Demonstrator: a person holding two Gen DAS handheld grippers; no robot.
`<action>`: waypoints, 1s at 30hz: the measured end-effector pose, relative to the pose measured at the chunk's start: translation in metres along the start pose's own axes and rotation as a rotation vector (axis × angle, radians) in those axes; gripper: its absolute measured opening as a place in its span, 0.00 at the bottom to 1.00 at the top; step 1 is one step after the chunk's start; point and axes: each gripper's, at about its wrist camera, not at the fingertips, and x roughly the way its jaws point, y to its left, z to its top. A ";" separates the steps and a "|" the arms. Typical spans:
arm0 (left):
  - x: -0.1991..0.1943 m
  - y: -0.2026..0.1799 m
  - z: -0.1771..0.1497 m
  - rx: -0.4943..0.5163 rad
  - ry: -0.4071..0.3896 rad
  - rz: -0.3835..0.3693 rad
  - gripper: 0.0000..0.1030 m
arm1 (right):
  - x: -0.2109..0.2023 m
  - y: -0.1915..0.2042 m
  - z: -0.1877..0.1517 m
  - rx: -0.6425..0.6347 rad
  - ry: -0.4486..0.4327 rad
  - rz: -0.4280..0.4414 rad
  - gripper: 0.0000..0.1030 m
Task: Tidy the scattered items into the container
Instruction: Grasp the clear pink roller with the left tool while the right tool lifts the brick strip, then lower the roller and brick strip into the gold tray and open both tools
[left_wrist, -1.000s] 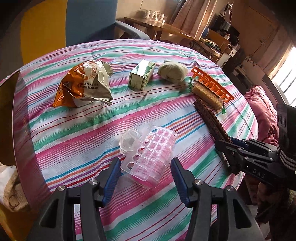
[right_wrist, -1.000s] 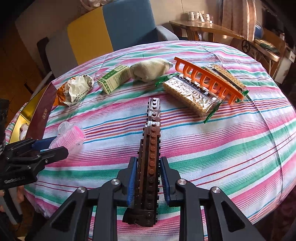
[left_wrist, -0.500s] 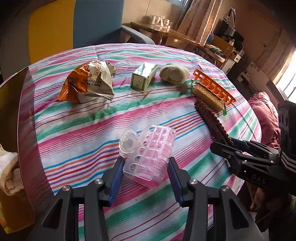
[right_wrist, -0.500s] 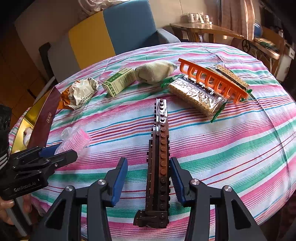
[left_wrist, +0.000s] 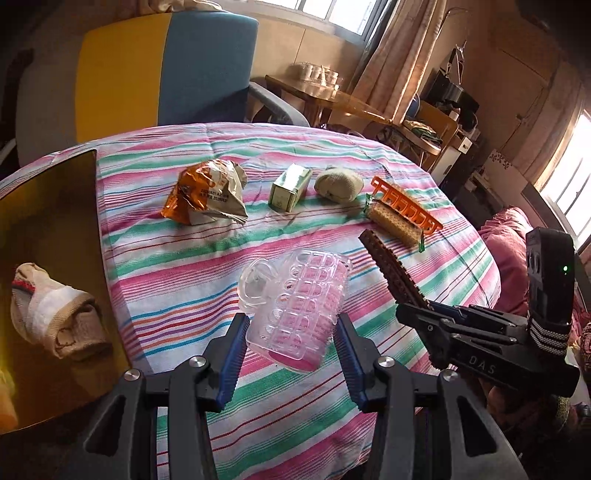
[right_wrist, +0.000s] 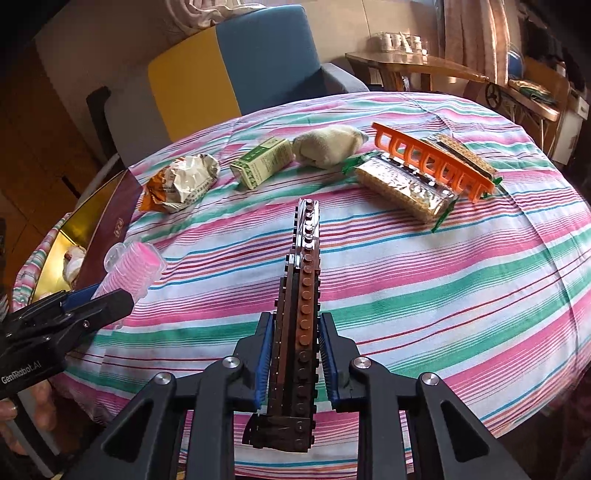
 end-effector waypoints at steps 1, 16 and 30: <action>-0.006 0.003 0.001 -0.011 -0.014 0.000 0.46 | -0.001 0.008 0.002 -0.017 -0.005 0.011 0.24; -0.086 0.086 -0.008 -0.197 -0.189 0.198 0.46 | -0.004 0.129 0.036 -0.257 -0.062 0.167 0.24; -0.098 0.173 -0.011 -0.325 -0.191 0.416 0.46 | 0.018 0.220 0.073 -0.408 -0.079 0.269 0.24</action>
